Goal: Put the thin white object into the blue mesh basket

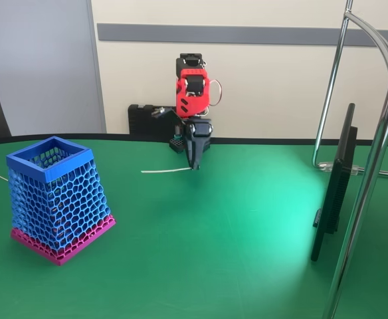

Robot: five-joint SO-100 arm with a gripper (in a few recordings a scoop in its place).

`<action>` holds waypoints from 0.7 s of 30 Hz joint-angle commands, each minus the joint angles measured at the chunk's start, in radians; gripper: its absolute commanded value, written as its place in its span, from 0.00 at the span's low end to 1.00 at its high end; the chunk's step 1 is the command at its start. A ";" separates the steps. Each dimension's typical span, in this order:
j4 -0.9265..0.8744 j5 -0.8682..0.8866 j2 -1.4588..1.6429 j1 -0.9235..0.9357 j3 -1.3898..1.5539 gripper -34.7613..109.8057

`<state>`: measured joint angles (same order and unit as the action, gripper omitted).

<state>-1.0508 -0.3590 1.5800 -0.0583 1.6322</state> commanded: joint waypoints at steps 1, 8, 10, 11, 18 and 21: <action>0.051 0.038 0.032 0.023 -0.092 0.28; 0.146 0.114 -0.018 0.071 -0.238 0.28; 0.161 0.137 -0.041 0.080 -0.295 0.28; 0.173 0.147 -0.055 0.087 -0.324 0.28; 0.227 0.295 -0.193 0.176 -0.575 0.28; 0.265 0.364 -0.244 0.225 -0.643 0.28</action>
<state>-0.8207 -0.0414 1.3484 0.1365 1.0661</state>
